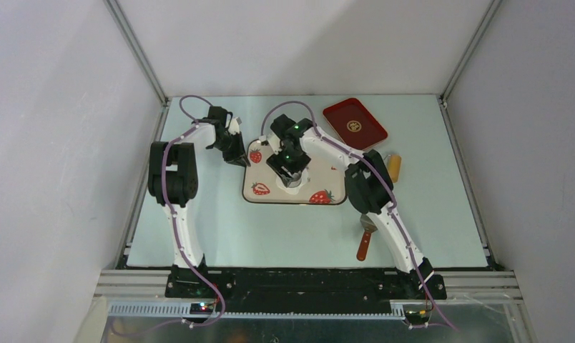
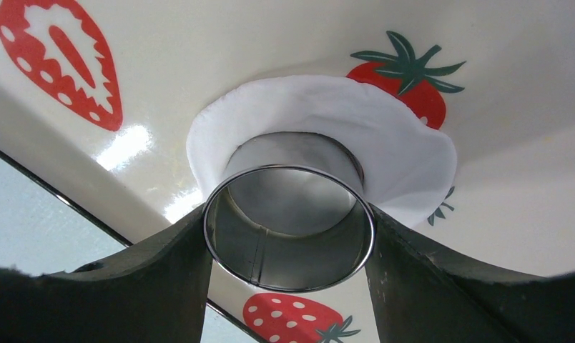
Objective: Roll out the dumpling wrappers from the dough
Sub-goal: Press the dumpling wrapper on the work surface.
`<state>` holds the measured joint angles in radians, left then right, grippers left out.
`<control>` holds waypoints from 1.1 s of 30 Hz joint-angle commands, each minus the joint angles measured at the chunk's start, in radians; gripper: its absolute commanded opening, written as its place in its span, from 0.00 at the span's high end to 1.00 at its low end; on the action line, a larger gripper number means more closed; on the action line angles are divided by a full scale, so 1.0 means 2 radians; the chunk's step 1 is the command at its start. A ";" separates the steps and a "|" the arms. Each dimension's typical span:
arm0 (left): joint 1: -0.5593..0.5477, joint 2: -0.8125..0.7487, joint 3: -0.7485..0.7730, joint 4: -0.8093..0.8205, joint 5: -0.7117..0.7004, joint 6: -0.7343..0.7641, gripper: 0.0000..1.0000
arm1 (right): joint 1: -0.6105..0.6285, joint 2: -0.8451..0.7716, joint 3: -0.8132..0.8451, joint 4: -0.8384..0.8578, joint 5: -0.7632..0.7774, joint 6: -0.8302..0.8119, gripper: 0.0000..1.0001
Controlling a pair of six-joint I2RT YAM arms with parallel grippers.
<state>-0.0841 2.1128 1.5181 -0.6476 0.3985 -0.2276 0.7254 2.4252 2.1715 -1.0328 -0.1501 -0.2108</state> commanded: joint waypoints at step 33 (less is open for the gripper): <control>-0.002 -0.010 -0.010 0.001 -0.038 0.009 1.00 | 0.001 -0.048 -0.011 0.042 0.038 0.007 0.18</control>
<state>-0.0841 2.1120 1.5181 -0.6476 0.3969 -0.2276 0.7334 2.3489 2.0819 -0.9306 -0.0902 -0.1802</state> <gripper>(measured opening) 0.120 0.772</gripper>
